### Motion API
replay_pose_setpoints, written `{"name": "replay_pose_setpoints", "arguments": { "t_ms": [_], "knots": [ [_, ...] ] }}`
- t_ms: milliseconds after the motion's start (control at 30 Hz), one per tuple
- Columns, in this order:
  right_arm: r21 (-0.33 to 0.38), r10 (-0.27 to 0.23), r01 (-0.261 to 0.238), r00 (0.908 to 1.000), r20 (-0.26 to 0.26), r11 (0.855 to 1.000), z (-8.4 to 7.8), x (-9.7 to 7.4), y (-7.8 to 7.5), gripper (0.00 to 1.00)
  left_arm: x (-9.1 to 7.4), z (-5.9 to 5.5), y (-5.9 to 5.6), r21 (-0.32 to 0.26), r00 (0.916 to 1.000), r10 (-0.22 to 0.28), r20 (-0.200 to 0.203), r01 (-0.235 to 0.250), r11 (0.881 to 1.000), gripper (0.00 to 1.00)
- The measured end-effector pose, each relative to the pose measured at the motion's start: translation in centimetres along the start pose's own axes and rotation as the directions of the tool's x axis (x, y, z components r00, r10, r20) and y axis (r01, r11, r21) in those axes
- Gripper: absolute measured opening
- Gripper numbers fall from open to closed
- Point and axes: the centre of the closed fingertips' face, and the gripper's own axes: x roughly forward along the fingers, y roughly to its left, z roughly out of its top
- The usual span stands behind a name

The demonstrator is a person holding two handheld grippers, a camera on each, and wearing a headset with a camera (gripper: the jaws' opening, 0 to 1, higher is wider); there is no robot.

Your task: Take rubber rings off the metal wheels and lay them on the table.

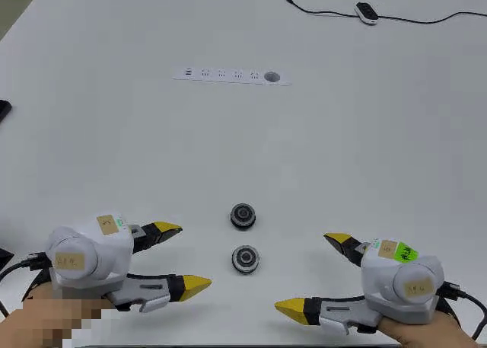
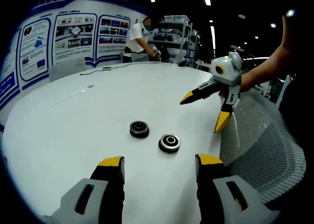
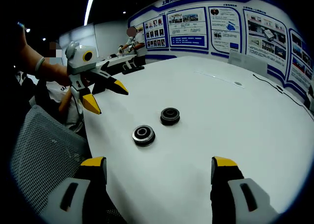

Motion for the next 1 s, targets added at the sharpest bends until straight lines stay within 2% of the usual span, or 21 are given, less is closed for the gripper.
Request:
{"name": "replay_pose_setpoints", "arguments": {
  "t_ms": [567, 1000],
  "knots": [
    [0.009, 0.028, -0.028, 0.9996, 0.001, 1.000, 0.3, 0.8, 0.8, 0.85, 1.7, 0.4, -1.1, 0.039, 0.9979, -0.054, -0.035, 0.055, 0.998, 0.50],
    [0.012, 0.046, -0.046, 0.9989, 0.002, 0.999, 0.3, 1.3, 1.3, 0.82, 2.8, 0.6, -1.6, 0.072, 0.9956, -0.074, -0.058, 0.078, 0.994, 0.42]
  ]
}}
